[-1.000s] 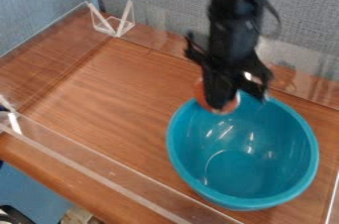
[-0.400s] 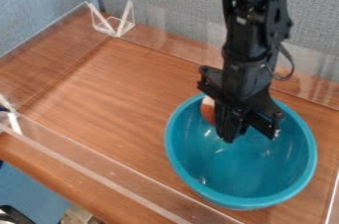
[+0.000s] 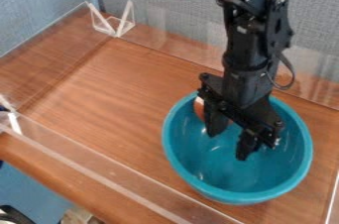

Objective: Put the mushroom in the blue bowl

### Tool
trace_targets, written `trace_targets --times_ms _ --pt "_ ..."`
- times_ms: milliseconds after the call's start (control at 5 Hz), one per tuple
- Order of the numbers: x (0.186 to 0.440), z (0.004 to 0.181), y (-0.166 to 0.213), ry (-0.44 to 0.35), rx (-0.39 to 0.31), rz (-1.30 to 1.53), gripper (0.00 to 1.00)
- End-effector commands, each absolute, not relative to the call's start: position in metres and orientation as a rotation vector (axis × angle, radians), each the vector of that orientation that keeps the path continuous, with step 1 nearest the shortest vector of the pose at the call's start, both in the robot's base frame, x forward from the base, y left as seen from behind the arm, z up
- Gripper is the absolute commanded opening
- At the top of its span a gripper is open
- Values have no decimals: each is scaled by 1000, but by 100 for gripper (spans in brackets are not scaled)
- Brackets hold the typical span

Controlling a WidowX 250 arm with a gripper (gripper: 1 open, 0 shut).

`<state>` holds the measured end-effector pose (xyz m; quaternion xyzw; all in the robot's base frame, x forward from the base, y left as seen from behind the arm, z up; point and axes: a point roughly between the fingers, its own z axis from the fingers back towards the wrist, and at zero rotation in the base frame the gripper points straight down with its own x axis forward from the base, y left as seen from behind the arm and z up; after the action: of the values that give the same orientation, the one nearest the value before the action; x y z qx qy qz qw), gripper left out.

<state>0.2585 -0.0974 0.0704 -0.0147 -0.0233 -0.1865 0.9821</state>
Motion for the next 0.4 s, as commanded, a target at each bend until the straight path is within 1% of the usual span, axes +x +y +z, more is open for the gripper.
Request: trace_targets --times_ms 0,200 --pt "260 87 -102 -113 -39 -382 100" --pt "259 90 -103 -126 -41 -380 100"
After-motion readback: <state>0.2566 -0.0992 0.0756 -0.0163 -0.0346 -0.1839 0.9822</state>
